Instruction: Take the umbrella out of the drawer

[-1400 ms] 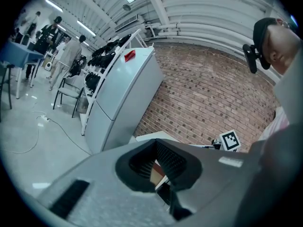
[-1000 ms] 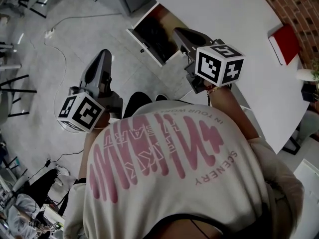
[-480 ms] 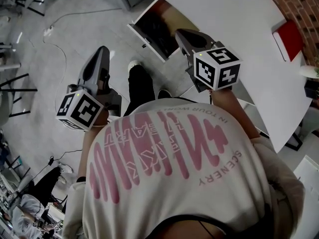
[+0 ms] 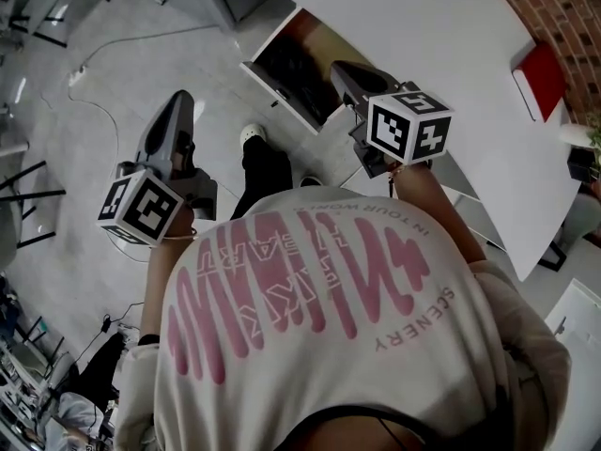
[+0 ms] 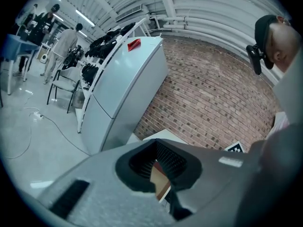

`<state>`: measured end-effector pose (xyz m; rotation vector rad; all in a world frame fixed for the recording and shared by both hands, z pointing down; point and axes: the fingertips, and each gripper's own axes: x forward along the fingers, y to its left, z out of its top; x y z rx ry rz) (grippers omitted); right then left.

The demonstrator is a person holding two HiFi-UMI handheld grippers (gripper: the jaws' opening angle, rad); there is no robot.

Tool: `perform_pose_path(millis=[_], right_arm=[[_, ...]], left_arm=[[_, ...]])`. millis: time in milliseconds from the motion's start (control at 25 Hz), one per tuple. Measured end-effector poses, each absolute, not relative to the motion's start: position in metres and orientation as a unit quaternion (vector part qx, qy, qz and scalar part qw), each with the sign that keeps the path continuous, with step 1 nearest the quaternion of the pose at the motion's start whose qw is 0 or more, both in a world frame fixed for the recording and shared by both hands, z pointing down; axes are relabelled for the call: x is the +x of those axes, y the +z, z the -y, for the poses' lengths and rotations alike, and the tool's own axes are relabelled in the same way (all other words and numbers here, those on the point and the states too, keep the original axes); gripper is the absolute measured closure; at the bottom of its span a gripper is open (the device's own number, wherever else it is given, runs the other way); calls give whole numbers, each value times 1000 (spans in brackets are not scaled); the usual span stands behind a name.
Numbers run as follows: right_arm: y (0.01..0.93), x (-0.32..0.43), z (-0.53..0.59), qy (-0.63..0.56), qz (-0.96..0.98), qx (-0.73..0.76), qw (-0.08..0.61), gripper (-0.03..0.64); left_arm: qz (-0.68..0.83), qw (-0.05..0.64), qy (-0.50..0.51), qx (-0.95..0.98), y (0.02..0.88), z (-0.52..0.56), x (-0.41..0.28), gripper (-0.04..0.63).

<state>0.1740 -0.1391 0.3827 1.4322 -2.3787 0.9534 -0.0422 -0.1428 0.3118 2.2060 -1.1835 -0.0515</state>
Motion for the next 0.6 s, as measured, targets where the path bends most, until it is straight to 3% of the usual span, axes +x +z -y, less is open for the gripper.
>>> perform_pose_path(millis=[280,600], right_arm=[[419,157,179,355,787,490,120,604],[474,145,207,369,770,493,167,557]], left_arm=[[421,329,-3,845,325,196,-48,592],[396,373,30,839,367,236,-47,592]])
